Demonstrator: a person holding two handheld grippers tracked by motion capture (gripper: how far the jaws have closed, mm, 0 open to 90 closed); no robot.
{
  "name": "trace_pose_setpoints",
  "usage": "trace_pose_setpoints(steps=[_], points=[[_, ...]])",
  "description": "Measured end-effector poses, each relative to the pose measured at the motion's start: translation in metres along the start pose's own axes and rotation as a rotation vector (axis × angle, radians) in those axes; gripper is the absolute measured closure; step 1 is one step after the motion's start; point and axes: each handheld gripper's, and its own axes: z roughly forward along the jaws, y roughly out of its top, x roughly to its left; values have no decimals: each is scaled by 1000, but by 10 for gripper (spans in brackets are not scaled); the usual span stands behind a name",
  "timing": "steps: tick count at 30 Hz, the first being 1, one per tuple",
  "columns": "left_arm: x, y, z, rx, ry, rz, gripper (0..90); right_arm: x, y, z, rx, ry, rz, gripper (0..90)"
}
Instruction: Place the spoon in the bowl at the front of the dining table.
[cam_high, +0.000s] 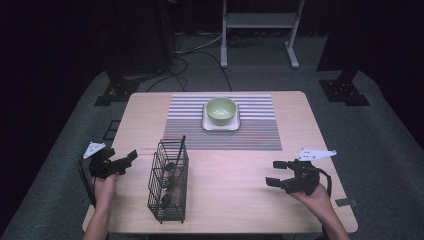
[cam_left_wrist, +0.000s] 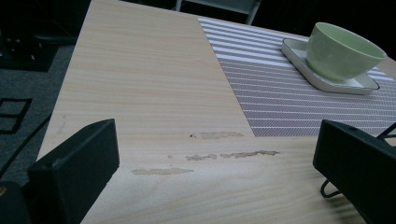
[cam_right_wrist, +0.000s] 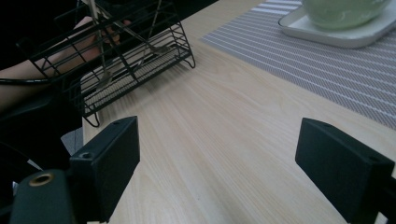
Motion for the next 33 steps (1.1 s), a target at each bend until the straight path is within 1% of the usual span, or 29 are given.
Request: trace_pose_setpoints(steps=[2,3,5,8,12,15,17,18,21,24,27,30,33], points=[[0,0,0,-3,4,-2,0,2,2,0,1,2,-7,127],[0,0,0,-4,1,-2,0,6,8,0,4,0,-11,127],[-1,0,0,-4,-1,-1,0,9,13,0,7,11,-7,127],[-2,0,-1,-9,-8,7,0,14,19,2,17,15,-11,127],[-2,0,0,-9,-15,-5,0,21,30,6,28,34,-10,127],[-5,1,1,-3,-13,12,0,27,39,10,34,54,-8,128],[-6,0,3,1,-9,19,0,33,46,14,40,70,-23,127],[-6,0,3,6,-11,20,0,35,49,17,43,73,-23,128],[-6,0,4,11,-12,23,0,45,61,24,54,104,-24,127],[-6,0,2,-1,-13,14,0,54,70,32,77,130,-26,127],[-5,0,1,-2,-11,22,0,64,79,44,110,160,-37,127],[-4,0,1,-2,-9,24,0,73,85,55,142,176,-54,128],[-4,0,2,-2,-8,19,0,77,92,67,169,190,-56,128]])
